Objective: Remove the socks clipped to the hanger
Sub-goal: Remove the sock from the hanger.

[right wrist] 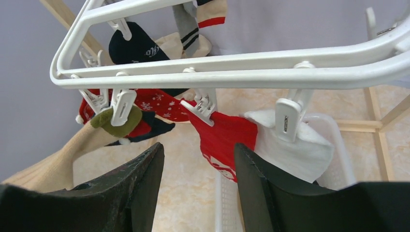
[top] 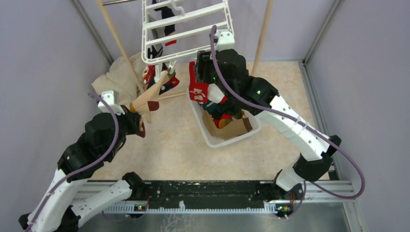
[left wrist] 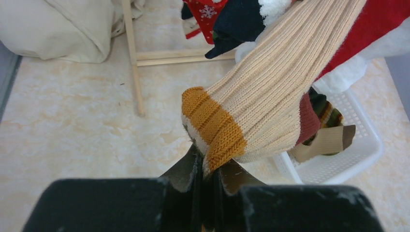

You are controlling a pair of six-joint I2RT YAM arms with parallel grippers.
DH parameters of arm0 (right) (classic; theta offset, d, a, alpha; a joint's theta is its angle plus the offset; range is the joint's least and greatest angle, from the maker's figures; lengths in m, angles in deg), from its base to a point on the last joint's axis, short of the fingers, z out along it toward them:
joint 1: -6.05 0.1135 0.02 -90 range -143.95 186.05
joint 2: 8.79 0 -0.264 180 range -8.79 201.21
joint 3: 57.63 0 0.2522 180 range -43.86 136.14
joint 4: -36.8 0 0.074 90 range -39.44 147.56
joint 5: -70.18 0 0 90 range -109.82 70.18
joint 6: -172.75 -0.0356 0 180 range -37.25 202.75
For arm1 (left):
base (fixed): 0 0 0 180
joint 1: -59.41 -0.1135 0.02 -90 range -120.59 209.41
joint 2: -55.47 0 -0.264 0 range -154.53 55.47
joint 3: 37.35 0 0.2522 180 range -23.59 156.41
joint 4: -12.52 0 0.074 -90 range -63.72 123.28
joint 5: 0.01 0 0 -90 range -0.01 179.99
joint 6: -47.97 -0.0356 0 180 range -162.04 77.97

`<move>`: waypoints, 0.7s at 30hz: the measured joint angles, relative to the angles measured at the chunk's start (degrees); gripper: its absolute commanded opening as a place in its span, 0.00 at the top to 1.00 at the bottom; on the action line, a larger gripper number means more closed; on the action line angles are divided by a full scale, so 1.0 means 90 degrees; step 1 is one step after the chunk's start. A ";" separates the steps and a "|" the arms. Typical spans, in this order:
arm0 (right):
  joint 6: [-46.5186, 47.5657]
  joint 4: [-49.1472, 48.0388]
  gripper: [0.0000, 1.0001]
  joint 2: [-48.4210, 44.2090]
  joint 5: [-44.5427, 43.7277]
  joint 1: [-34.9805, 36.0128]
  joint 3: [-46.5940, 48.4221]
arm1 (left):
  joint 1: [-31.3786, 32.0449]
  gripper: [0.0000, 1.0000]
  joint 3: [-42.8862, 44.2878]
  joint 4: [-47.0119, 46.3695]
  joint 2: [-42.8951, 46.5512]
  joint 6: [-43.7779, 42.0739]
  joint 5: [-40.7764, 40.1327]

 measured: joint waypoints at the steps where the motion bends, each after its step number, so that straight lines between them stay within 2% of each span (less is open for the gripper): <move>1: 0.0000 0.0000 0.44 0.0000 0.0010 0.0000 0.0000 | 0.0000 0.89 0.0061 0.0068 0.0007 0.0000 -0.0080; 8: 0.0000 0.0005 0.44 0.0000 0.0119 0.0000 0.0000 | 0.0000 0.86 0.0459 0.0386 -0.0126 -0.0046 -0.0355; 12: 0.0000 0.0049 0.44 0.0029 0.0202 0.0000 0.0063 | 0.0000 0.83 0.0731 0.0389 -0.0517 -0.0211 -0.0323; 21: 0.0000 0.0245 0.44 0.0430 0.0338 0.0039 0.0872 | -0.0046 0.82 0.1149 0.0340 -0.1537 -0.0481 0.0340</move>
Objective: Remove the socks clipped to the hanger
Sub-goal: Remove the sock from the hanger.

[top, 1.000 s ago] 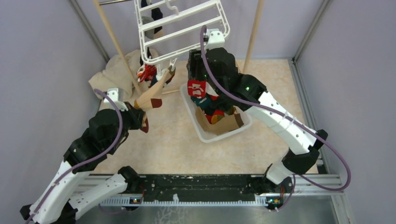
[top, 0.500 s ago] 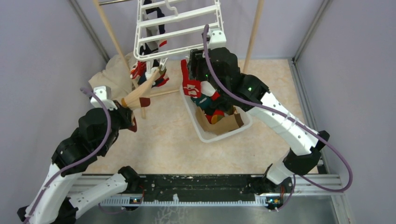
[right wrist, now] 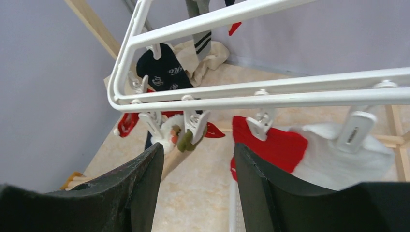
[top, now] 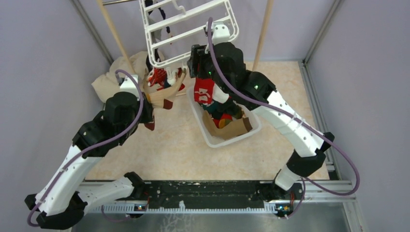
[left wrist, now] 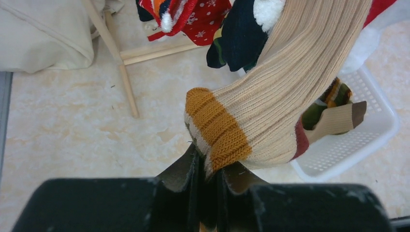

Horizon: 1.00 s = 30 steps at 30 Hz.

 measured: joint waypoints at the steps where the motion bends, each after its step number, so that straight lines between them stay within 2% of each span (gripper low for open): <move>1: 0.0000 0.0029 0.43 0.0061 0.0007 0.0005 0.0083 | -0.0017 0.82 0.0000 -0.0005 -0.0029 -0.0002 0.0092; 6: 0.0000 0.0274 0.41 0.0449 -0.0029 0.0078 0.0493 | -0.0058 0.82 -0.0022 -0.0012 0.0053 -0.0005 0.0350; 15: -0.0053 0.0656 0.40 0.0872 -0.0270 0.0223 0.0614 | -0.0073 0.83 -0.0255 -0.0153 0.0158 -0.0002 0.0614; 30: -0.0095 0.0828 0.39 0.1205 -0.1044 0.0240 0.1039 | -0.0078 0.83 -0.0634 -0.0403 0.0282 0.0027 0.0901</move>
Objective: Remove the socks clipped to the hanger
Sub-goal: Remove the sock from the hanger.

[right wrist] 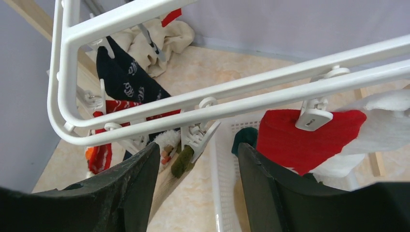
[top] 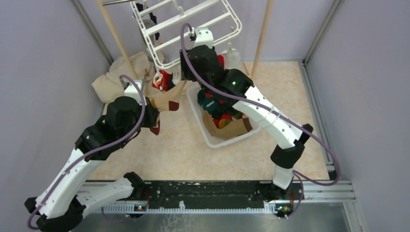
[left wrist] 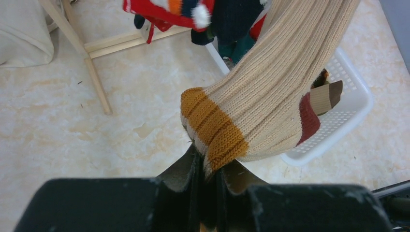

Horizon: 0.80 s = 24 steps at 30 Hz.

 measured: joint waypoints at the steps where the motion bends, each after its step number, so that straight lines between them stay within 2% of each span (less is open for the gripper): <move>1: 0.0000 0.0010 0.39 0.0049 -0.0036 0.0000 0.0056 | 0.0000 0.83 -0.0002 -0.0017 0.0002 0.0000 0.0010; 24: 0.0240 -0.0136 0.39 0.0646 -0.0648 0.0100 0.0301 | 0.0000 0.86 -0.0461 -0.0556 0.0114 0.0260 0.0673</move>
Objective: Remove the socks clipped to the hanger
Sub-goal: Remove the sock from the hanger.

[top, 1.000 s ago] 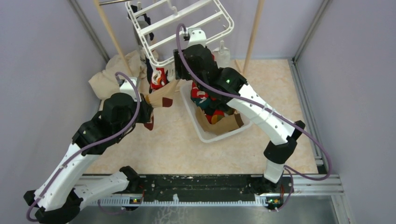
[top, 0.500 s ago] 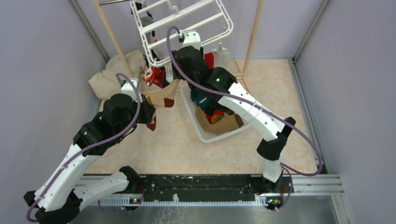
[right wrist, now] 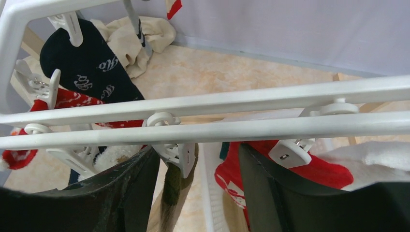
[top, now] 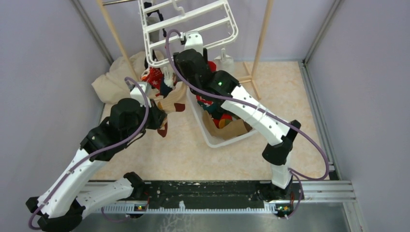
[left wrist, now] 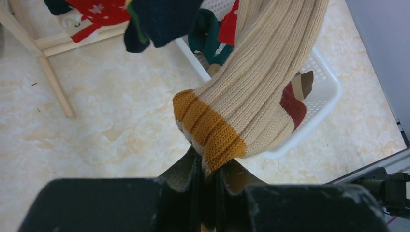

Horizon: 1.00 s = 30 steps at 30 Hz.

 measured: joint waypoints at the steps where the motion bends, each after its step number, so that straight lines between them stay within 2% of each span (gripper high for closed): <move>1: 0.0027 0.0000 0.39 0.0017 -0.0024 0.0012 0.0002 | 0.0000 0.86 -0.0032 -0.0044 -0.0002 0.0017 0.0041; 30: 0.0452 -0.0393 0.41 0.0585 -0.0359 0.0121 0.0508 | 0.0000 0.87 -0.0277 -0.0476 -0.0058 0.0194 0.0653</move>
